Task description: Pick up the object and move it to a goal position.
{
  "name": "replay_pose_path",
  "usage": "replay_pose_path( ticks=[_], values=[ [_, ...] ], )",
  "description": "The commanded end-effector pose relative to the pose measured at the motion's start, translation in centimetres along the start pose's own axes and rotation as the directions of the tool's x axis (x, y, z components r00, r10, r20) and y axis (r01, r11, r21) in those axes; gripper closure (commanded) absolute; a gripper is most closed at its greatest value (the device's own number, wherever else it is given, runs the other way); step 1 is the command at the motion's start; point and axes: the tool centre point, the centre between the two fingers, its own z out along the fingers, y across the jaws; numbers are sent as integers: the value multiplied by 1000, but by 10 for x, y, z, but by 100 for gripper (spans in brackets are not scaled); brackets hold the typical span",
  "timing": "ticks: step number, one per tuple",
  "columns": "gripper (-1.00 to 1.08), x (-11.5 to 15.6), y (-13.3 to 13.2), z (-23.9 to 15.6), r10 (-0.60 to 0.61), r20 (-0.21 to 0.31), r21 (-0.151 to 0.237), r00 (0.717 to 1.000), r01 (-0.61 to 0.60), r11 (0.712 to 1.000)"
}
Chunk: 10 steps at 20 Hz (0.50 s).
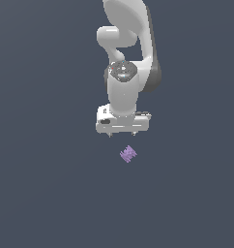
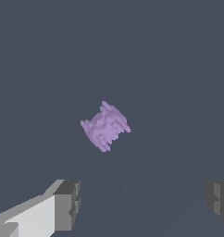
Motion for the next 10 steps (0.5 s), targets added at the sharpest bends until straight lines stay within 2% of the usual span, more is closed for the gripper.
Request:
replay_pose_path(
  ticks=[1,4,10],
  values=[
    [-92,0,0,0,0,0,0,1000,0,1000],
    [-92,-1,-5,1,-9,5,2,1000,9,1000],
    [-92,-6,-33,8,-60,29,15,998,60,998]
  ],
)
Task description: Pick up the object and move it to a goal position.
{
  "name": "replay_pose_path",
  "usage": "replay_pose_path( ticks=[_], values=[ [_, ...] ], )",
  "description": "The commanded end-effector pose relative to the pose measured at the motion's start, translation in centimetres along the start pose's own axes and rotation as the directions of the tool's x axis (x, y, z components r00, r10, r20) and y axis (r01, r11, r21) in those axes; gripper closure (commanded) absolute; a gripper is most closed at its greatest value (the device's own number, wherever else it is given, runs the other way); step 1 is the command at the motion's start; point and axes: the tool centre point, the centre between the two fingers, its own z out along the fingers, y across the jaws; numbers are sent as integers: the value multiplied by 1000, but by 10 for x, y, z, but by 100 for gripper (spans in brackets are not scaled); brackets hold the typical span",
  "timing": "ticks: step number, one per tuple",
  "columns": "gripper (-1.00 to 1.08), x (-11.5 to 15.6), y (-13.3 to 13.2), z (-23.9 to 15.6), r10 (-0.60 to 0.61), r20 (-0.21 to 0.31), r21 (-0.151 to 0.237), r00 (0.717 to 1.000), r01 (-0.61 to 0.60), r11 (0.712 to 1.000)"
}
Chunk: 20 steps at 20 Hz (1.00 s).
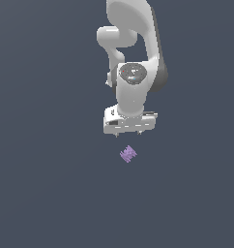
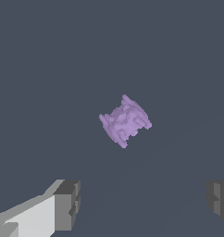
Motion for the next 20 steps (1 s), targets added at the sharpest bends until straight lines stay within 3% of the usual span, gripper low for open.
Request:
replay_pose_path(
  ticks=[1,10,20],
  values=[
    [-92,-1,-9,2,-17,8,4,1000,17,1000],
    [-92,0,-8,4,16,6,3,1000,-16,1000],
    [-92,8,-7,15,179,2,2,984,-179,984]
  ],
)
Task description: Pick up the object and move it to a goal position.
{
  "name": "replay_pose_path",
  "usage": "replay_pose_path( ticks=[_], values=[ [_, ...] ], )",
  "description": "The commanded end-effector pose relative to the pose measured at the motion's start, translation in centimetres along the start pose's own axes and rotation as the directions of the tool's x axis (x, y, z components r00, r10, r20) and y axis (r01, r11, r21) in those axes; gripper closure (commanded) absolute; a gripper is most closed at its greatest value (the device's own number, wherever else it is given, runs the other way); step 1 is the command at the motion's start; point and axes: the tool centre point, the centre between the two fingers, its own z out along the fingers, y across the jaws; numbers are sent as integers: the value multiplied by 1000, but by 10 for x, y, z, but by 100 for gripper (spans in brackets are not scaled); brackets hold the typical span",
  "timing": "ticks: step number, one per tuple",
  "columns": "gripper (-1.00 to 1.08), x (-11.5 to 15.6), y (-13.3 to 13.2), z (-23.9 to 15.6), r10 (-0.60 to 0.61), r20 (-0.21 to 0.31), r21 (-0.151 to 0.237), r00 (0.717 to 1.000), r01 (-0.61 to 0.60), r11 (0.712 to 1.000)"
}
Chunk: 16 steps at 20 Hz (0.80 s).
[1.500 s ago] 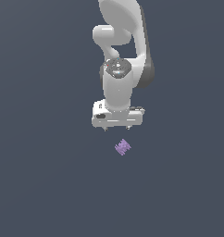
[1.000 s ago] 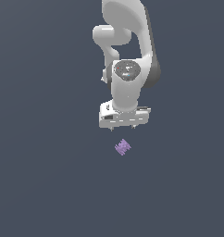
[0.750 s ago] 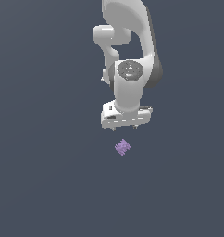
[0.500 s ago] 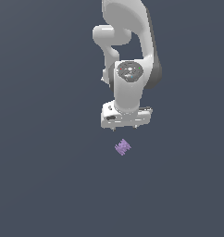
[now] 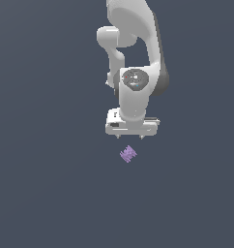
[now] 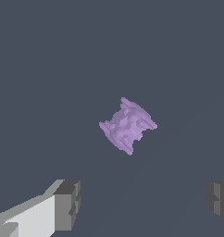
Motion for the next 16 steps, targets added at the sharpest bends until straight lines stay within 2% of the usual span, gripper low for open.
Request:
replay_pose_path(
  ticks=[1,8,16],
  values=[
    [-92,3,0,4,55,-2,0,998,-55,998],
    [-92,11,0,17,241,-10,-2,970,-241,970],
    [-92,21,0,32,445,-23,-4,895,-445,896]
  ],
)
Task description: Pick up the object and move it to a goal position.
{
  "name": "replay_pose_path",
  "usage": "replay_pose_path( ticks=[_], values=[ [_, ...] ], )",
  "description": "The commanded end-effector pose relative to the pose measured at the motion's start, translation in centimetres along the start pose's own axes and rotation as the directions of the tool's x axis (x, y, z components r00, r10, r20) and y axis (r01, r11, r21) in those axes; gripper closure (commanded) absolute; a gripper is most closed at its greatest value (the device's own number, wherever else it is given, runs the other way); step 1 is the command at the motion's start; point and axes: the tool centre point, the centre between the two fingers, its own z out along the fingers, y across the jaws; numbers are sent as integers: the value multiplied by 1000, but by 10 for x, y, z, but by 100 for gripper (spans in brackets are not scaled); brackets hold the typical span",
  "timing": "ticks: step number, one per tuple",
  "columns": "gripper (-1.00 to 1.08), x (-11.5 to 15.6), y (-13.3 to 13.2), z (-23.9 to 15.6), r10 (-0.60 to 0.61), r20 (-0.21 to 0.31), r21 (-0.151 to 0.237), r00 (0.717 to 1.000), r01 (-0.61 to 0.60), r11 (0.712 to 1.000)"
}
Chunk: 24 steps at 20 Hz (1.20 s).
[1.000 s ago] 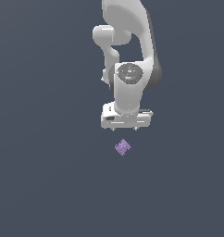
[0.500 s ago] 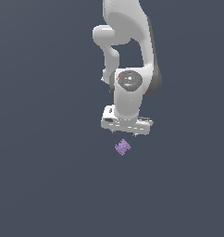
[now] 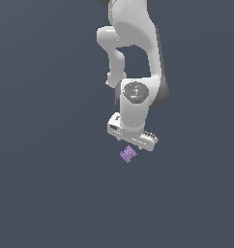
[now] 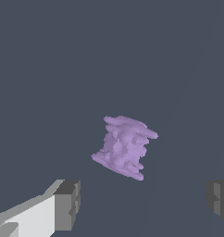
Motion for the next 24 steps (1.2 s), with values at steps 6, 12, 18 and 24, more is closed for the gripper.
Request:
replay_pose_path(
  ticks=[6,12,18,24],
  values=[
    [-92,7,-3,13,182,-14,-3,983,-182,983],
    [-92,11,-4,19,269,-22,-3,963,-270,963],
    [-92,13,-5,22,308,-26,-2,951,-309,951],
    [-92,12,-5,26,307,-25,-2,951,-307,952]
  ],
)
